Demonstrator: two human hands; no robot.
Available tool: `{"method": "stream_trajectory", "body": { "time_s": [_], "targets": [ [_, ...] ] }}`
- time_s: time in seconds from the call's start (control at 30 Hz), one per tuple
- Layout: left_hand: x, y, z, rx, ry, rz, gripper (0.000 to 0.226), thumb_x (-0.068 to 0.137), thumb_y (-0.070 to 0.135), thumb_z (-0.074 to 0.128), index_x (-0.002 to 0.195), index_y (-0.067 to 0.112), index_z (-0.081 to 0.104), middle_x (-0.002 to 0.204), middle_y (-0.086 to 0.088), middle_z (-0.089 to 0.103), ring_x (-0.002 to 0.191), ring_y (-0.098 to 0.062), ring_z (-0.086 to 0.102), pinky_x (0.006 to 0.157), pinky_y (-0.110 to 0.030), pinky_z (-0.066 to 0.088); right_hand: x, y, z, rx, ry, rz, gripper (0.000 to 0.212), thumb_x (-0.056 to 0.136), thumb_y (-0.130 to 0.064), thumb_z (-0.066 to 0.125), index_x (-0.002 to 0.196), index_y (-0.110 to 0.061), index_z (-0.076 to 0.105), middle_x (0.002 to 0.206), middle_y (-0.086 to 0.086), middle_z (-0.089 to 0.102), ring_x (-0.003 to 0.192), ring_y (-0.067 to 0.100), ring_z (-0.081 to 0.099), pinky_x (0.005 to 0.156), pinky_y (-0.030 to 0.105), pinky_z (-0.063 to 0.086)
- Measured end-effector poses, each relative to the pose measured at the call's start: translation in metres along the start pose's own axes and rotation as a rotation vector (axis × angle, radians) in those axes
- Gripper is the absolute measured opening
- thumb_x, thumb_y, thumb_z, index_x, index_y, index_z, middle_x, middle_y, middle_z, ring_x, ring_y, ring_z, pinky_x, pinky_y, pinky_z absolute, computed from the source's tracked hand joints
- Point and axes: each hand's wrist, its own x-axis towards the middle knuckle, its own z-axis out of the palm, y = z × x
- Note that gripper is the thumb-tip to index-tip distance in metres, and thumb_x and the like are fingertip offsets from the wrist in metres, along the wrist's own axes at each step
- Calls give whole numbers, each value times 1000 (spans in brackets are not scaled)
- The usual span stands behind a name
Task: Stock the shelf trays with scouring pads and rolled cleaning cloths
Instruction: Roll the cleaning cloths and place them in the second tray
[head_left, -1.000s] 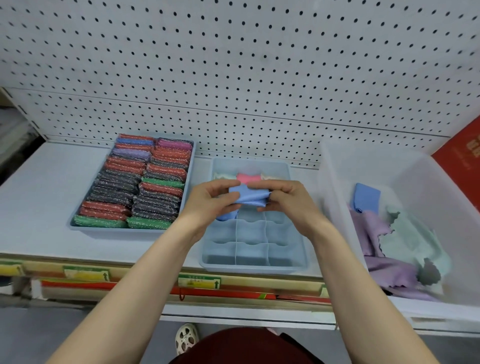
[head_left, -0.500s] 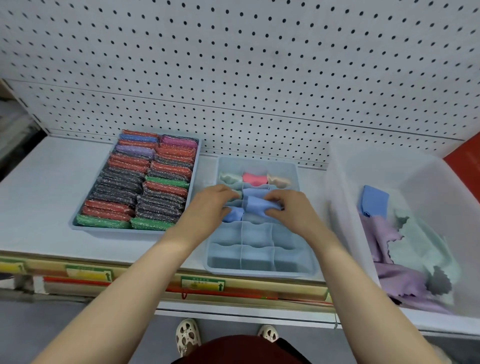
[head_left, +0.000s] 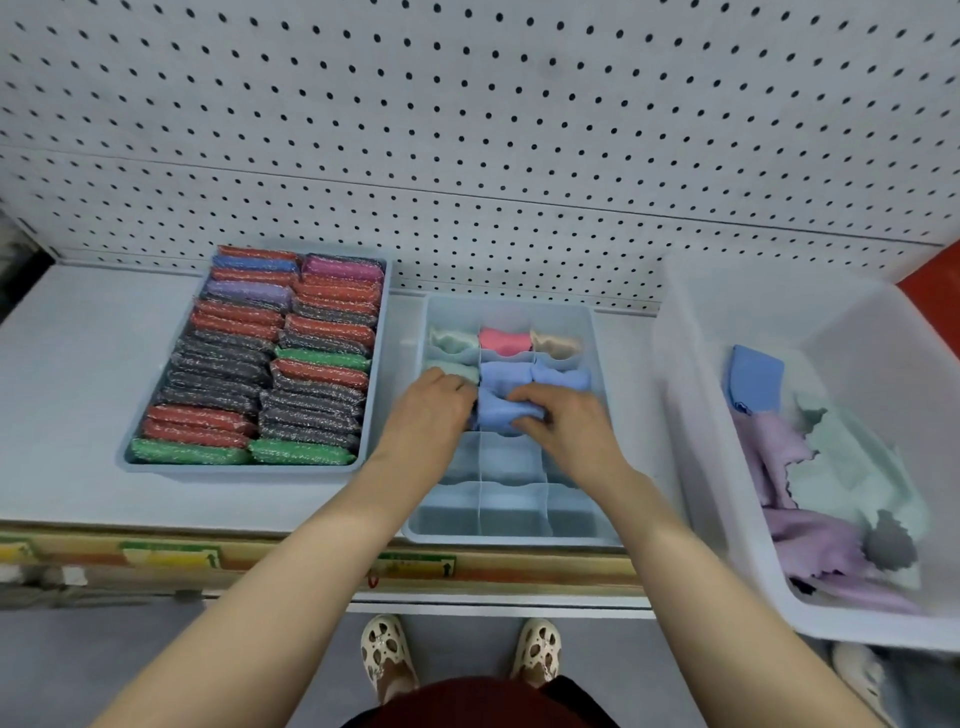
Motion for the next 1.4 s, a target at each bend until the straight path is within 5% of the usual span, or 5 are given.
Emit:
{"method": "stream_trajectory", "body": {
  "time_s": [0.23, 0.43, 0.57, 1.07, 1.4],
  "targets": [
    [-3, 3, -1, 108, 36, -44, 44, 30, 2, 92, 62, 13, 64, 60, -3, 61, 59, -25, 58, 65, -29, 31, 10, -16, -13, -520, -71, -11, 32, 89, -20, 59, 119, -30, 64, 116, 6, 59, 117, 26, 47, 84, 32, 42],
    [-2, -2, 5, 29, 54, -59, 39, 37, 3, 91, 64, 14, 65, 64, -2, 63, 64, -26, 59, 66, -27, 37, 20, -36, -6, -442, -21, -179, 4, 75, -21, 69, 71, -20, 70, 67, 9, 58, 70, 26, 49, 57, 26, 18],
    [-4, -2, 7, 18, 37, -81, 37, 40, 4, 90, 65, 15, 65, 66, -1, 63, 67, -24, 59, 59, -28, 50, 25, -24, 11, -572, -99, -121, 11, 82, -20, 63, 82, -22, 73, 76, 7, 67, 80, 28, 61, 63, 30, 33],
    [-2, -2, 4, 83, -28, -91, 31, 48, 10, 90, 72, 16, 71, 70, -2, 66, 71, -25, 60, 61, -28, 51, 10, -9, -15, -302, -137, -78, 14, 87, -13, 58, 94, -17, 69, 92, 6, 65, 85, 30, 61, 71, 35, 46],
    [45, 71, -17, -147, 65, -168, 28, 80, 3, 61, 106, 13, 64, 105, -9, 64, 96, -34, 60, 73, -42, 50, -28, 100, -188, 124, 354, 320, 9, 87, -18, 65, 86, -21, 74, 78, -1, 74, 77, 18, 69, 74, 28, 50]
  ]
}}
